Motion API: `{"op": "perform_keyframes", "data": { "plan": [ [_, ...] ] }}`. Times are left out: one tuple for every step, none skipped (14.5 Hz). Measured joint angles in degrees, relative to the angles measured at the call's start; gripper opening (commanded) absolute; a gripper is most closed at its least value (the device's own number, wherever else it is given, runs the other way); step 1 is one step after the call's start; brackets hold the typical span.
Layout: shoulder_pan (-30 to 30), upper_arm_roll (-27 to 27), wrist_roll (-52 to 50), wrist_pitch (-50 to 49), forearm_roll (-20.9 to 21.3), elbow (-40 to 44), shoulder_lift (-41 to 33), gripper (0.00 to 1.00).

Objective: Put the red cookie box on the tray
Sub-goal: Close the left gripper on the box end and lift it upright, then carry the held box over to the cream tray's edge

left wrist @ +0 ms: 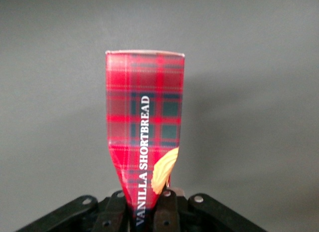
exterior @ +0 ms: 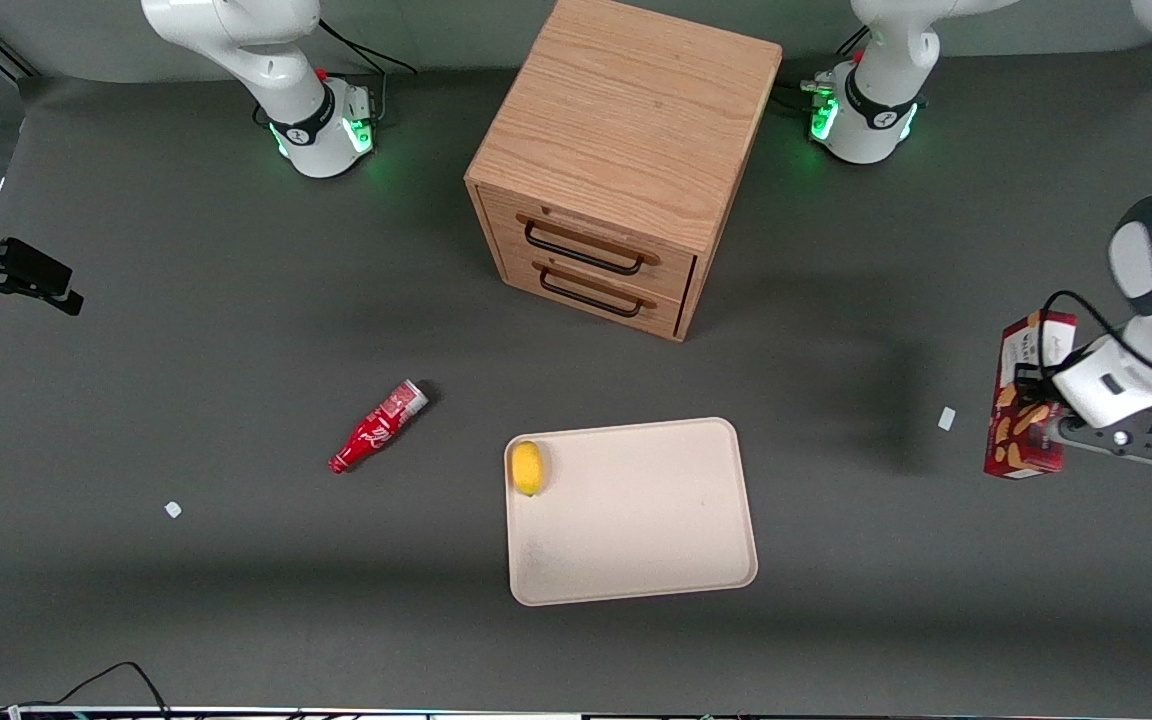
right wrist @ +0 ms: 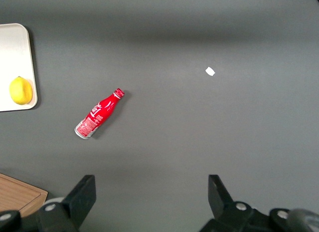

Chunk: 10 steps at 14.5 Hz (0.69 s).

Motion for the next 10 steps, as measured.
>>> {"op": "perform_keyframes", "data": {
  "plan": [
    [-0.6,-0.8,-2.6,-3.8,-0.3,3.4,-0.1,0.00],
    [-1.3,-2.0,-6.0,-6.6,-0.4,6.4,0.0,0.00],
    [-1.9,-3.8,-10.0,-8.3,-0.5,8.6,0.2,0.00],
    [-2.5,-5.8,-14.4,-9.0,-0.5,10.0,0.6,0.00],
    [-3.5,-7.3,-19.1,-9.1,-0.6,10.9,1.4,0.00],
    [-4.7,-8.4,-23.5,-9.0,-0.7,11.7,2.5,0.00],
    [-6.4,-9.0,-27.8,-8.9,-0.8,13.0,4.1,0.00],
    [-8.1,-9.3,-31.5,-8.8,-0.8,14.6,5.9,0.00],
    [-10.0,-9.4,-35.0,-8.6,-0.8,16.5,7.9,0.00],
    [-11.6,-9.4,-37.7,-8.5,-0.8,18.3,9.8,0.00]
  ]
}}
